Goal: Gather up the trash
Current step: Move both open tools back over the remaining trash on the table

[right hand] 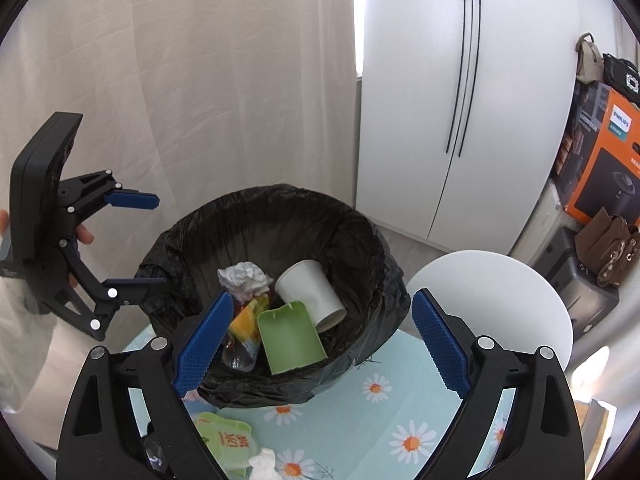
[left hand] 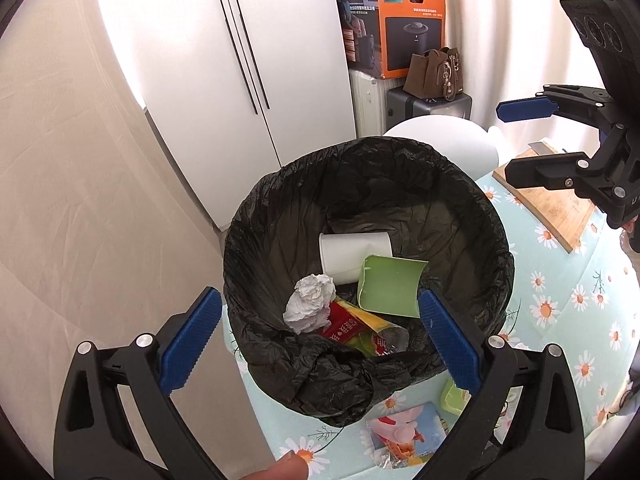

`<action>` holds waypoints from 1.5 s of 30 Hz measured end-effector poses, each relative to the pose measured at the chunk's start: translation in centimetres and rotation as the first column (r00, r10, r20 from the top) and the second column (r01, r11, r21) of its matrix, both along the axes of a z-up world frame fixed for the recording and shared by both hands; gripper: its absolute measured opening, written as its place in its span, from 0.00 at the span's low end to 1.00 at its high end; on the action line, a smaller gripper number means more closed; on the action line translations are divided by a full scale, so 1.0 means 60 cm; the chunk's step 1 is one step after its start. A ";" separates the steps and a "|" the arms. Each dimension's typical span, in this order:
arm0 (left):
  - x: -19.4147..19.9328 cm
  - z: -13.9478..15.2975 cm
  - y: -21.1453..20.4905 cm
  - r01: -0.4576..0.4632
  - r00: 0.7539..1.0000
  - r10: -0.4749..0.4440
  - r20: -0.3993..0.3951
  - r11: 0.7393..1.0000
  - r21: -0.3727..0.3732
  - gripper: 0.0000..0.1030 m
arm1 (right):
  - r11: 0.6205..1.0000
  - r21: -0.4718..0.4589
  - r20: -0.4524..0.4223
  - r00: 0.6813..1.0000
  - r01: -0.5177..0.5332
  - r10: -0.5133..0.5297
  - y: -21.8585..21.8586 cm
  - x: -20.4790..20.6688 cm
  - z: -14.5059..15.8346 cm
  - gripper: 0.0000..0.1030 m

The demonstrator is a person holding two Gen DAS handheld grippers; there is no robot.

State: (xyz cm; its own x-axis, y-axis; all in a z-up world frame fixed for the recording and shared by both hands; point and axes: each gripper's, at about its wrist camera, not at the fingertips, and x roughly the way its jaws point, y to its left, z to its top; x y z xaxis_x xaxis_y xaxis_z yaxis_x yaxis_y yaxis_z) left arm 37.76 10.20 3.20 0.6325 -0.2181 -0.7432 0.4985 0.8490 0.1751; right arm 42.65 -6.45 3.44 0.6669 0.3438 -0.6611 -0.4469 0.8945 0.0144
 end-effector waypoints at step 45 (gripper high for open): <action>-0.263 -0.137 0.048 -0.263 0.947 0.257 -0.192 0.965 -0.004 0.94 | 0.980 -0.040 -0.260 0.949 -0.194 0.177 0.007 -0.210 -0.168 0.86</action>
